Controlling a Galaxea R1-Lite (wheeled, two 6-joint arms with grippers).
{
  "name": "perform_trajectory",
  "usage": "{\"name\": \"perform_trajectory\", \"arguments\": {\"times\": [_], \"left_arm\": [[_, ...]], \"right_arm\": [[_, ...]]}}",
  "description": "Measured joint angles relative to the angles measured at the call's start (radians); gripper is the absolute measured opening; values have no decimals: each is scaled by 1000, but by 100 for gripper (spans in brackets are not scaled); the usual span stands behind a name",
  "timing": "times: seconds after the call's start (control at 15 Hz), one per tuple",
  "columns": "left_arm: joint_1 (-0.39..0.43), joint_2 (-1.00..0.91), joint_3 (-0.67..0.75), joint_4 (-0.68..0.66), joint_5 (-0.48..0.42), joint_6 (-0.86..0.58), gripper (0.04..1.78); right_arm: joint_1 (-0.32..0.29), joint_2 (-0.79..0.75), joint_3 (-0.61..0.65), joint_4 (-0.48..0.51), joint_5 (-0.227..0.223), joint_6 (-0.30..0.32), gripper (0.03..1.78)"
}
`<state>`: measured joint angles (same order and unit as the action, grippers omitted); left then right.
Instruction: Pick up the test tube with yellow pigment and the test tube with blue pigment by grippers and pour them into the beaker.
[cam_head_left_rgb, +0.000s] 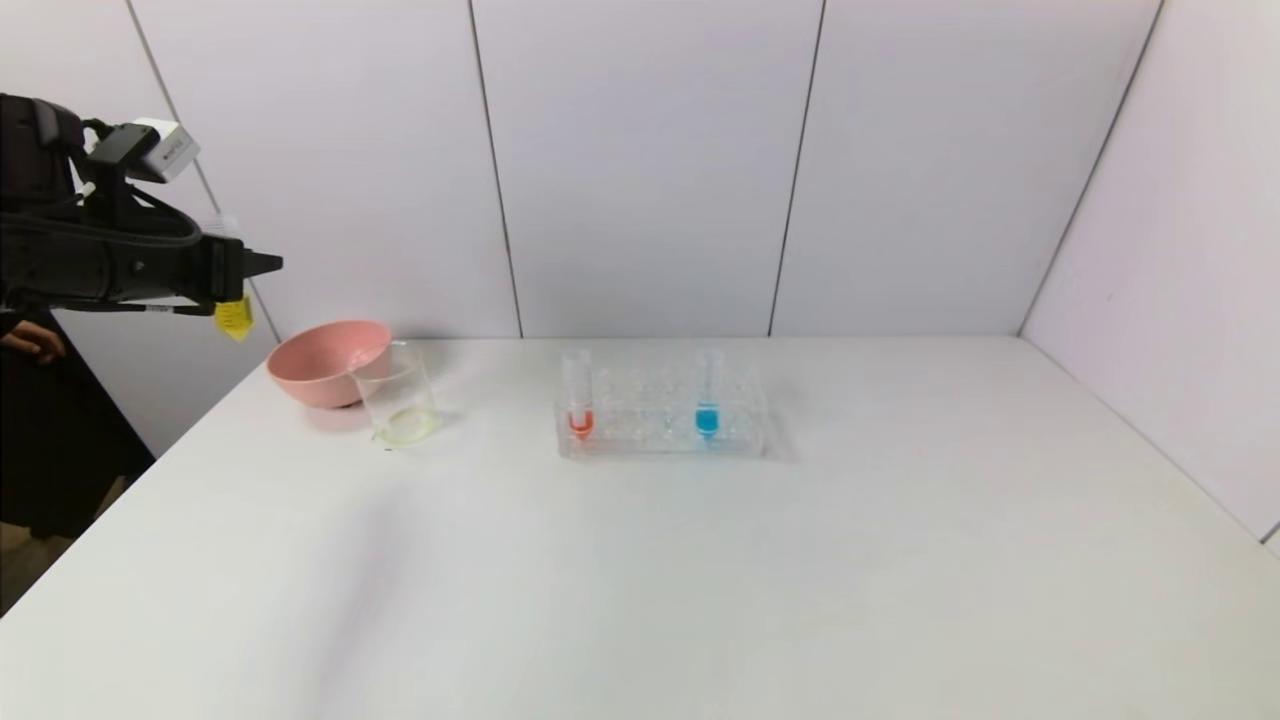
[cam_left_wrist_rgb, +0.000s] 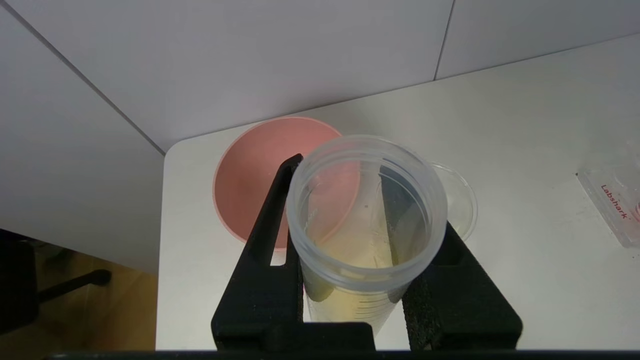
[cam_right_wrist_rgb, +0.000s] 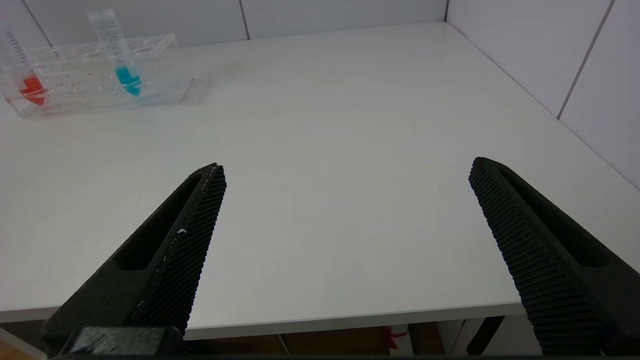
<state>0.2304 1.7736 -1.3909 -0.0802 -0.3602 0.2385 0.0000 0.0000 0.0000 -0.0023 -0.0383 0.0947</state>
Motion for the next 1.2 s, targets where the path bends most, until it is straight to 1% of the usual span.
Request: {"name": "perform_trajectory", "arguments": {"times": [0.27, 0.4, 0.67, 0.8, 1.0, 1.2], "left_arm": [[-11, 15, -22, 108, -1, 6, 54], [-11, 20, -56, 188, 0, 54, 54], [-3, 51, -189, 407, 0, 248, 54], [5, 80, -264, 506, -4, 377, 54], [27, 138, -383, 657, -34, 566, 54], [40, 198, -463, 688, -43, 694, 54]], "right_arm": [[0, 0, 0, 0, 0, 0, 177], [0, 0, 0, 0, 0, 0, 177], [0, 0, 0, 0, 0, 0, 177], [0, 0, 0, 0, 0, 0, 177], [0, 0, 0, 0, 0, 0, 177], [0, 0, 0, 0, 0, 0, 177]]}}
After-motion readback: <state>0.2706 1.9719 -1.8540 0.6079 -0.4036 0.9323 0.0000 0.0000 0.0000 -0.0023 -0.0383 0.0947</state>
